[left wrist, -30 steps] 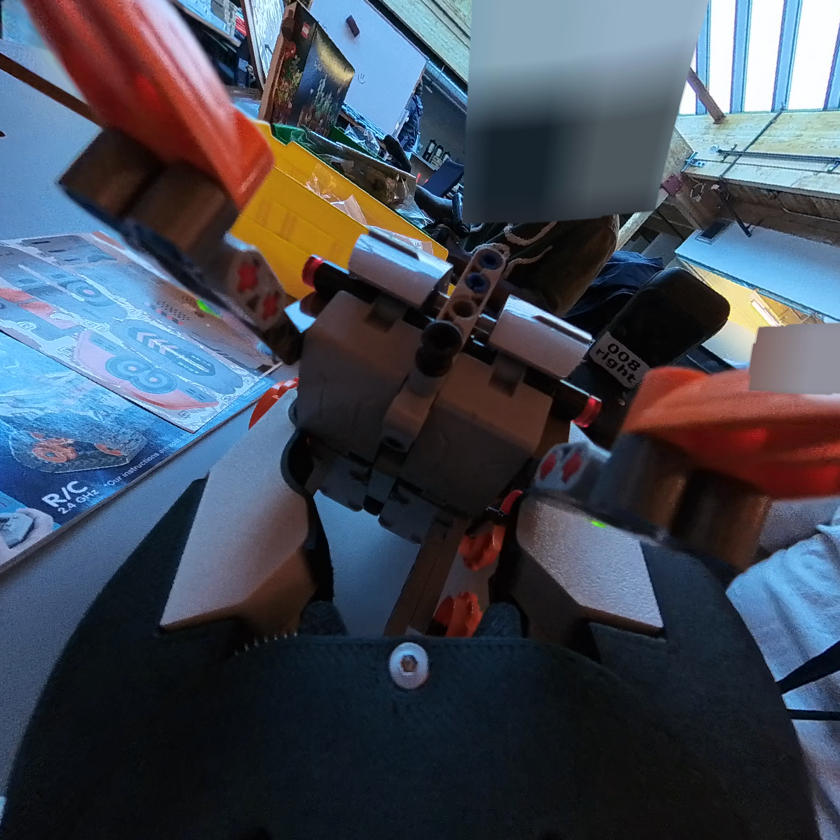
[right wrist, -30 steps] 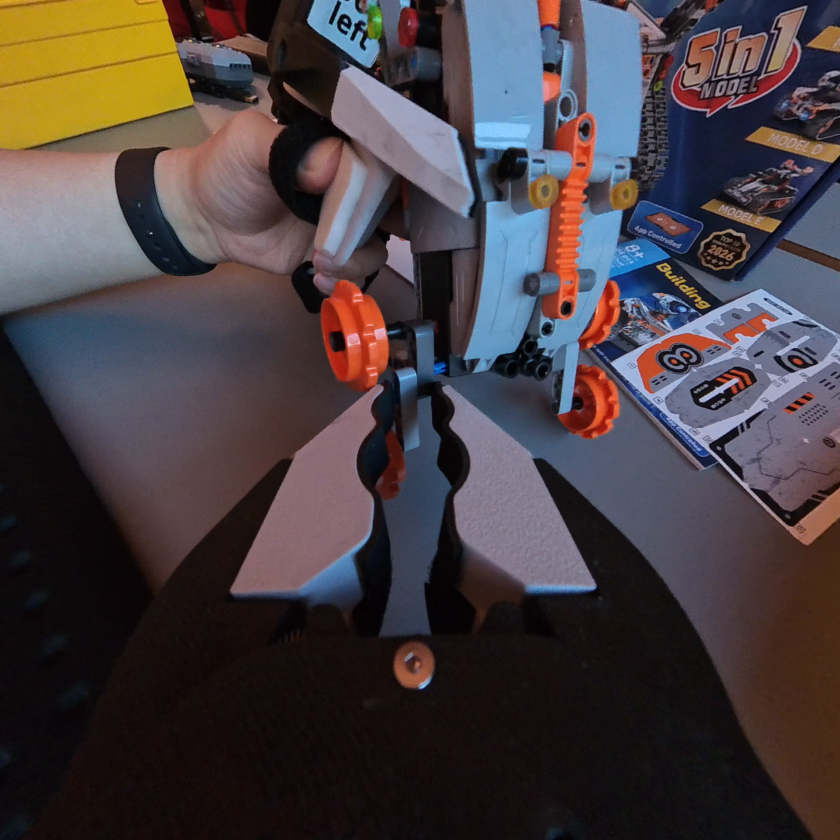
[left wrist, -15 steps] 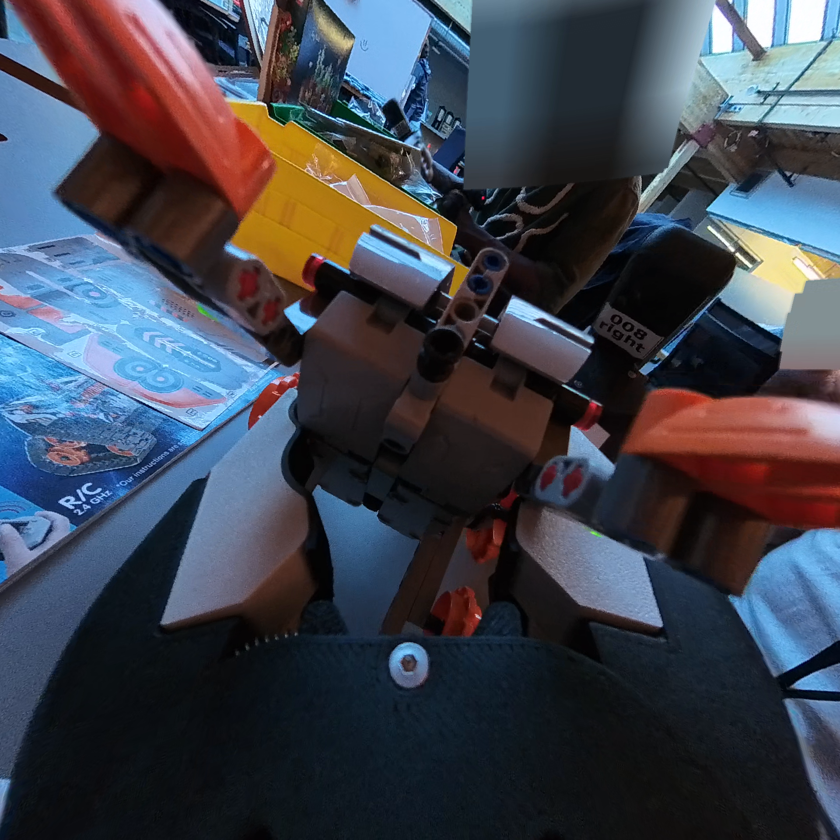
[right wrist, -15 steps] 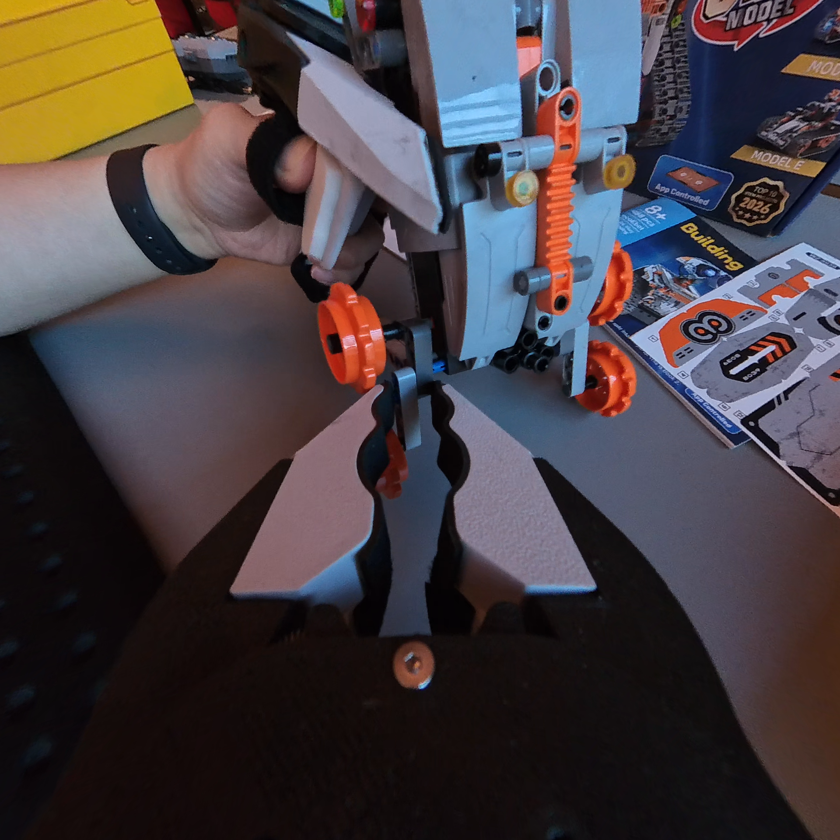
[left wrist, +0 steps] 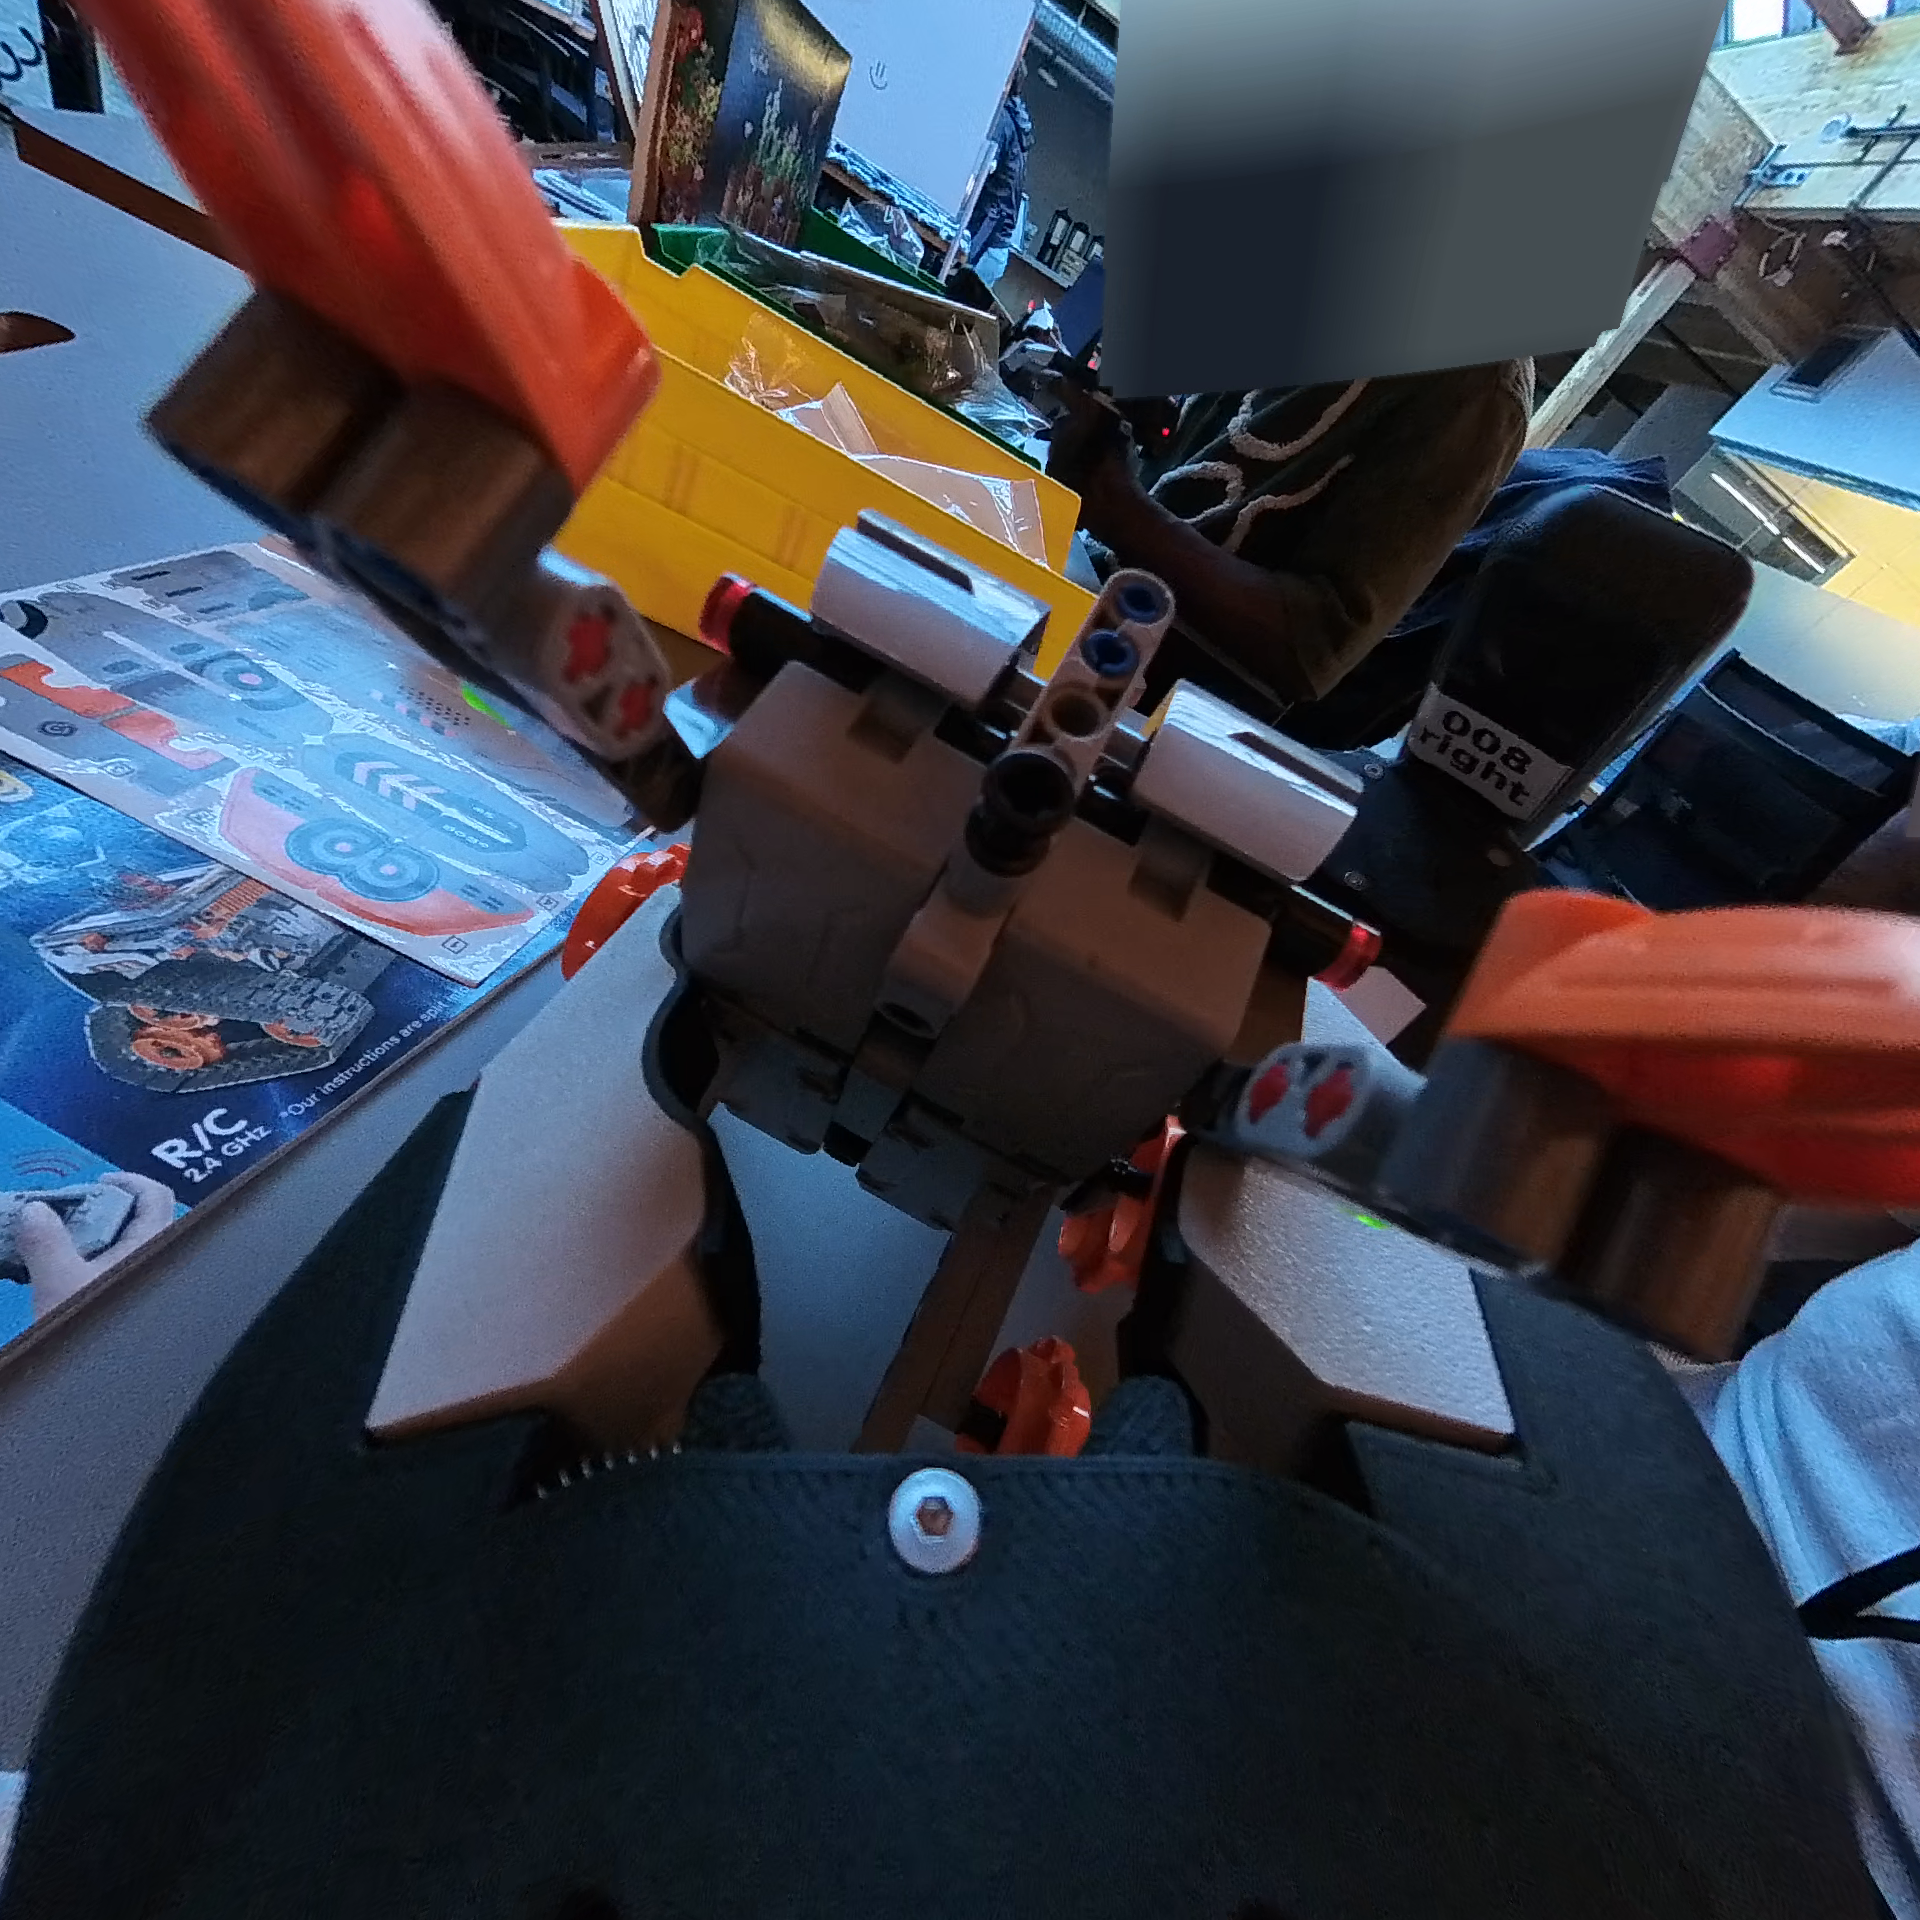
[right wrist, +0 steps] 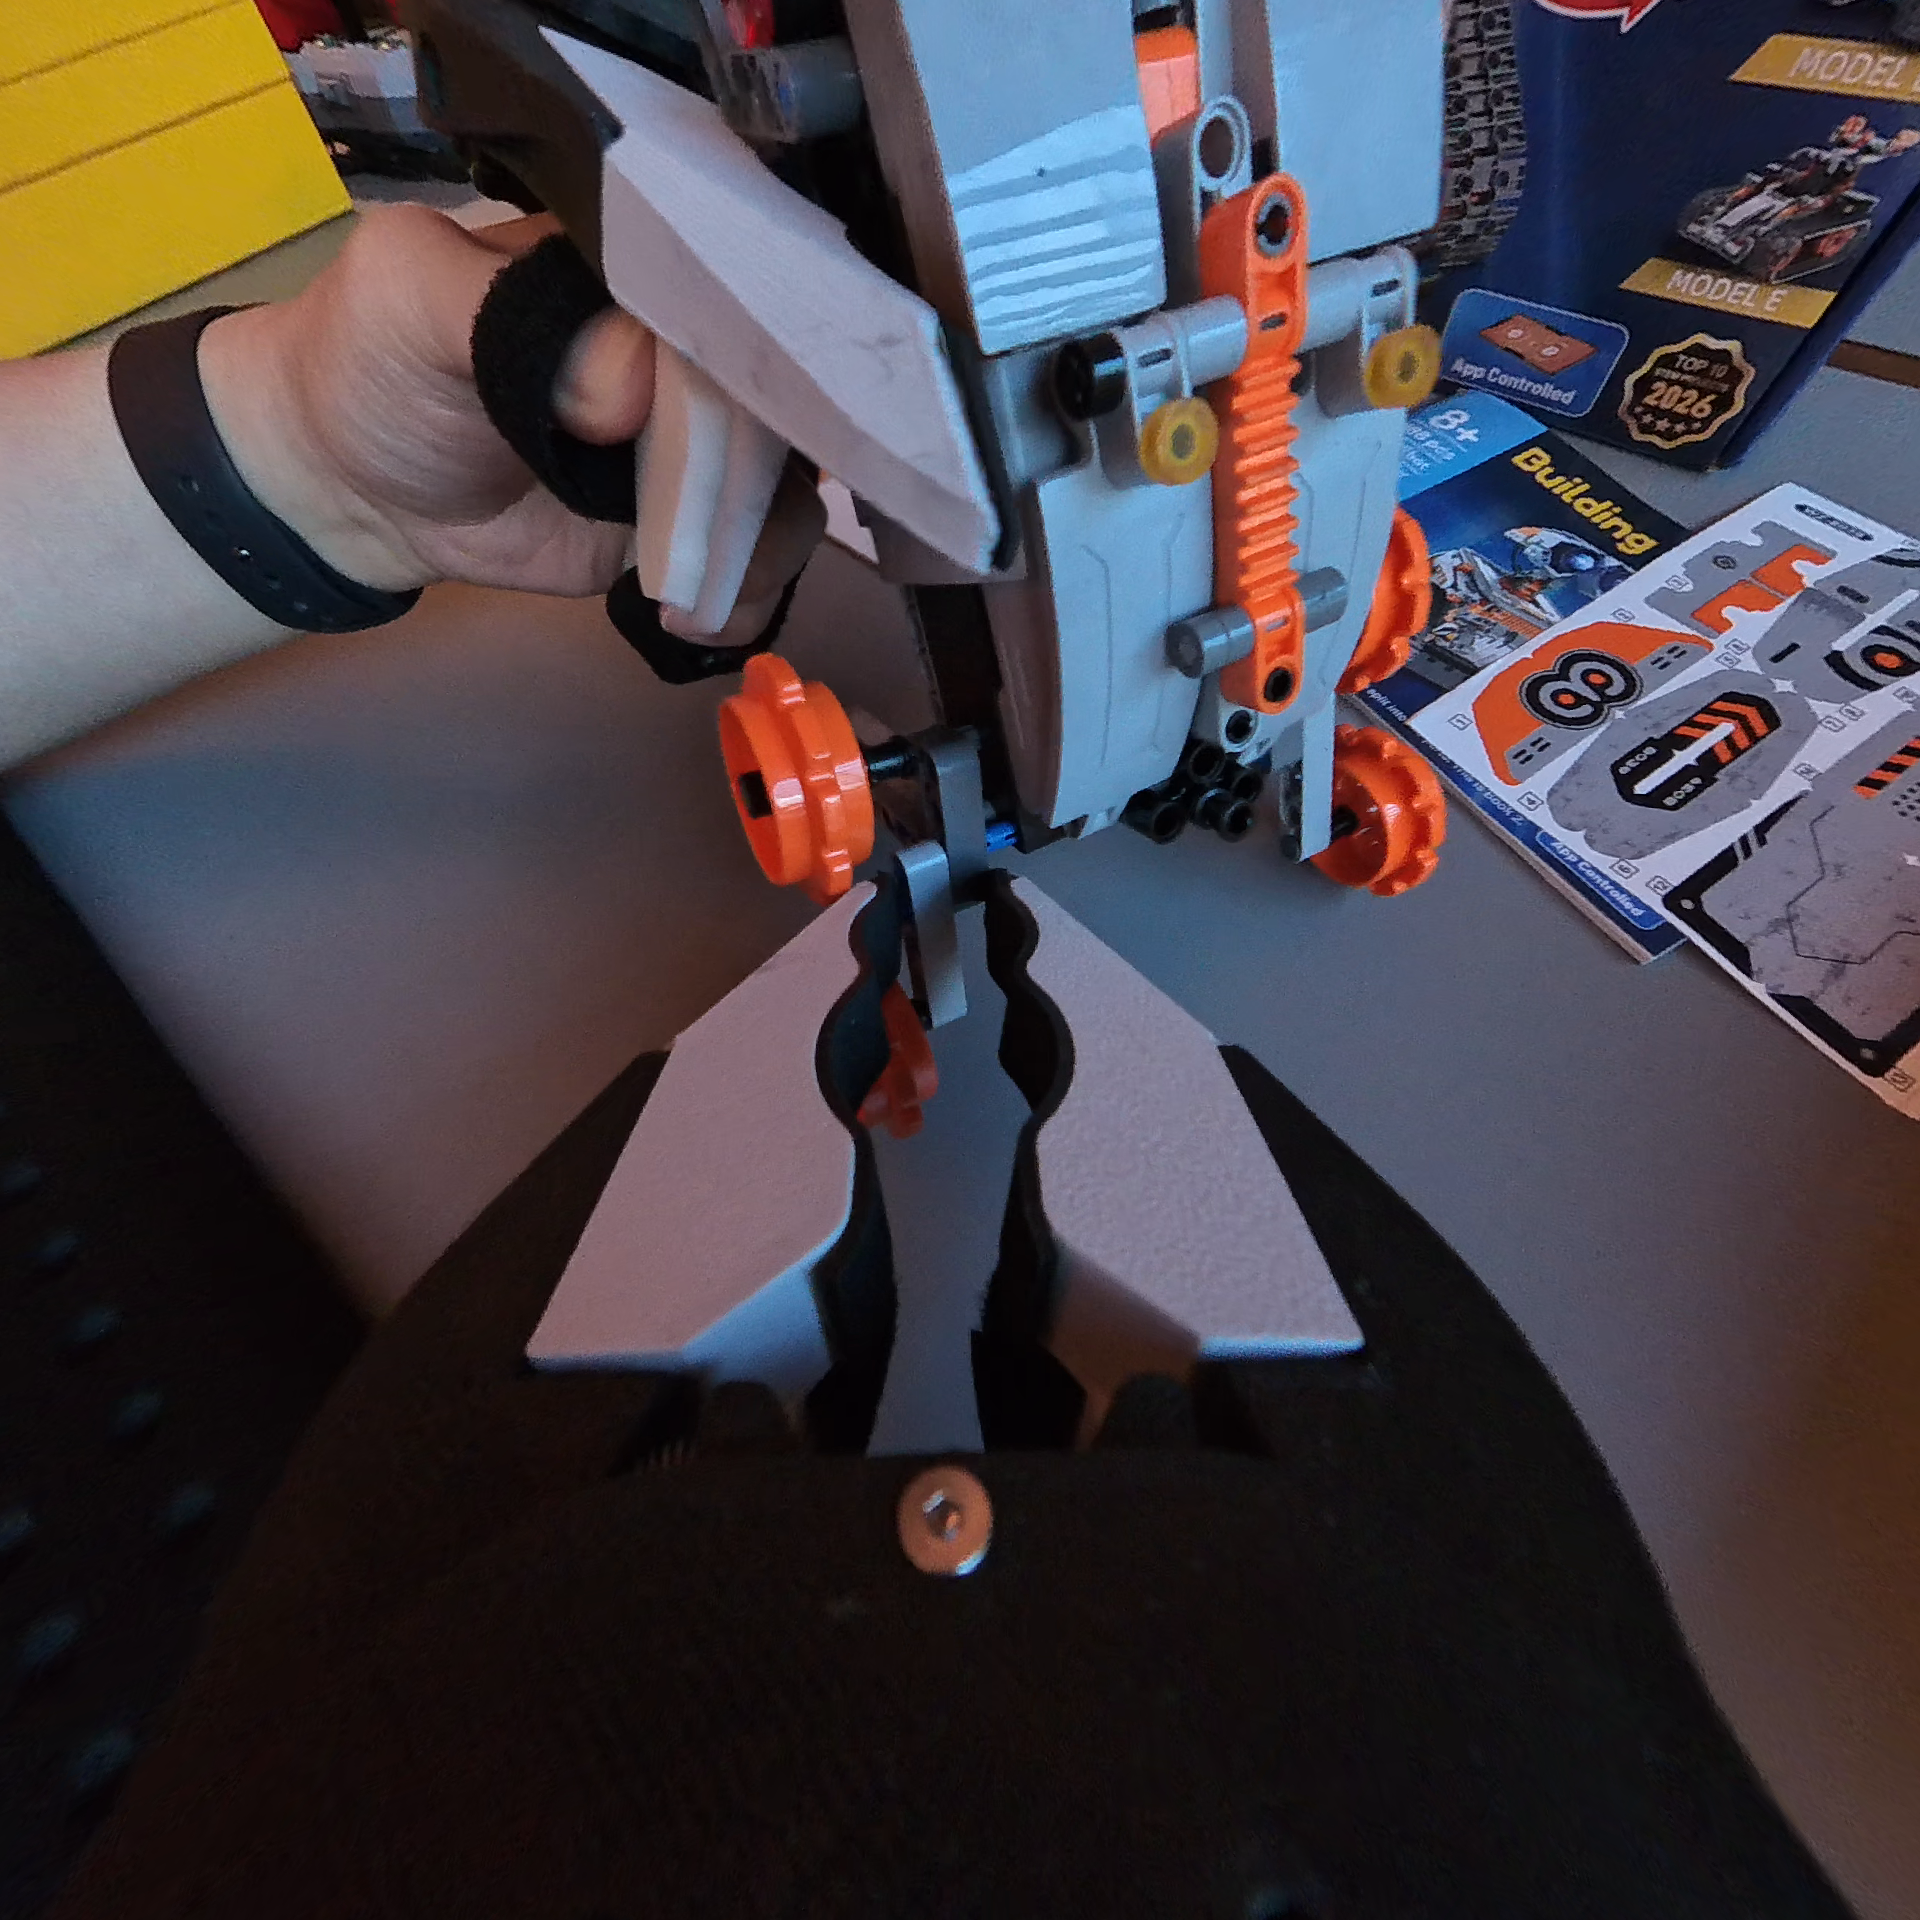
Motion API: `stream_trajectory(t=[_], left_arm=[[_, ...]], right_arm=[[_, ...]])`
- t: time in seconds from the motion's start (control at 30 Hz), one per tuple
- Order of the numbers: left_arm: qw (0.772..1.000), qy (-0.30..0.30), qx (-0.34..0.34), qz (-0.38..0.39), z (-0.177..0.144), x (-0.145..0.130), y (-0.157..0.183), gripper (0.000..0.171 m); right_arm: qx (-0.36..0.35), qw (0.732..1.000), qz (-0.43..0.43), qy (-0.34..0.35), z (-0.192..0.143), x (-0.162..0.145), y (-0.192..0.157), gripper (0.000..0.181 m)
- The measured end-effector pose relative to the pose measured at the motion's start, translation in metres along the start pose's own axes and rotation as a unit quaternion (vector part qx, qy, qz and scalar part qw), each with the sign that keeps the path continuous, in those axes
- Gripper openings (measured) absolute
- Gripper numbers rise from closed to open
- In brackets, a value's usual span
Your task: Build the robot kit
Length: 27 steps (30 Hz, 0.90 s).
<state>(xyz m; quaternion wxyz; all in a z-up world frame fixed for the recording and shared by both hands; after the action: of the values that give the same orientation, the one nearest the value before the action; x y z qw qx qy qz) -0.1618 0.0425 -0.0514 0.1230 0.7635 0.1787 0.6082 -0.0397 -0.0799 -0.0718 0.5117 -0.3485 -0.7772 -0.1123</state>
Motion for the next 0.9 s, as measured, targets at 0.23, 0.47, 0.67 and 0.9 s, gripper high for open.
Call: stream_trajectory(t=[0.23,0.47,0.67,0.9], left_arm=[[1.000,-0.007,0.007,0.012,0.0006,0.0010,0.0018,0.093],[1.000,-0.010,0.012,0.002,0.0013,0.0021,0.0015,0.092],[0.999,-0.020,0.033,-0.013,0.0039,0.0064,0.0041,0.094],[0.998,-0.035,0.051,-0.006,0.0065,0.0100,0.0083,0.094]], right_arm=[[-0.003,1.000,0.003,-0.004,0.0010,-0.0002,0.0003,0.015],[-0.013,1.000,-0.018,-0.011,0.0004,0.0011,-0.0006,0.016],[0.012,1.000,0.017,0.010,-0.0044,0.0008,0.0061,0.016],[0.027,0.999,0.030,0.014,-0.0057,0.0005,0.0091,0.016]])
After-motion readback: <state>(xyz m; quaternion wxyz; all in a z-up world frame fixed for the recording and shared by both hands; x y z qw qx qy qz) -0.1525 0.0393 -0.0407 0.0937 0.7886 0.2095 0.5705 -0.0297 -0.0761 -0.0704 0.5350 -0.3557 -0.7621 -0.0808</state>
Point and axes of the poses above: each gripper's, where its closed fingertips meet, z out along the fingers, x out of its top, y = z × x across the jaws, the point moved 10 cm from there along -z, back along the fingers, and after that the axes turned 13 degrees about x, right-handed, at the moved point
